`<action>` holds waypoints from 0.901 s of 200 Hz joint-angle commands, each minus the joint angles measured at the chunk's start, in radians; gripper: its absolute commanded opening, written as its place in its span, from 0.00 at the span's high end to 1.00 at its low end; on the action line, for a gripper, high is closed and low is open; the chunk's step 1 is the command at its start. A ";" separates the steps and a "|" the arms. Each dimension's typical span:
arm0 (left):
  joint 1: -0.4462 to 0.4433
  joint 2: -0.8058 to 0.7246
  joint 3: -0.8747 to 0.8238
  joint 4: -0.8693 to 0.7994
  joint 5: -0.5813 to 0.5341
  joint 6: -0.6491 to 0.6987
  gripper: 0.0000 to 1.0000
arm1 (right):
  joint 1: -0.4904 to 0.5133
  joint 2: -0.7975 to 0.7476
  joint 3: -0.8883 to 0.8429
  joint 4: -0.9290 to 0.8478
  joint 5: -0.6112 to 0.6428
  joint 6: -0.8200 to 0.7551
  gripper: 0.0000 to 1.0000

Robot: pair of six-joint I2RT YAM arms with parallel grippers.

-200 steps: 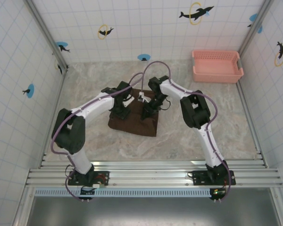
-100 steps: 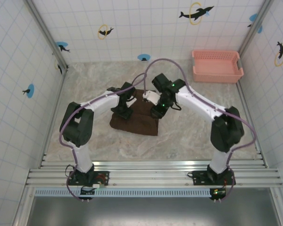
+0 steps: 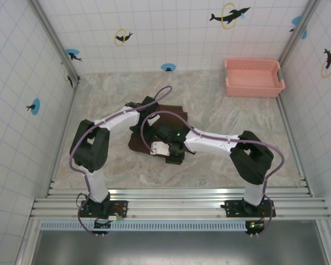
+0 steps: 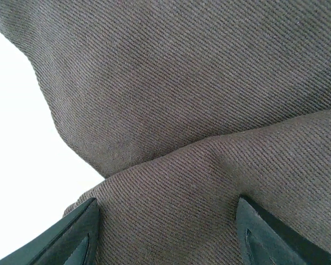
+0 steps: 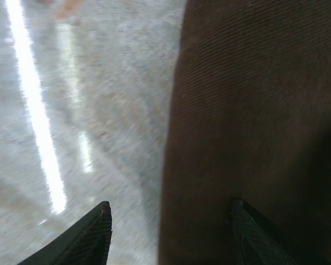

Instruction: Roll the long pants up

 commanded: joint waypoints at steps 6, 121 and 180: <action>-0.001 -0.006 0.001 -0.019 0.030 0.042 0.34 | 0.006 0.099 0.010 0.094 0.134 -0.057 0.41; 0.000 -0.046 -0.002 -0.039 0.044 0.101 0.33 | -0.046 0.248 0.188 -0.091 -0.111 -0.070 0.93; 0.078 -0.108 0.089 -0.114 -0.041 0.114 0.27 | -0.069 0.247 0.323 -0.407 -0.558 -0.044 0.97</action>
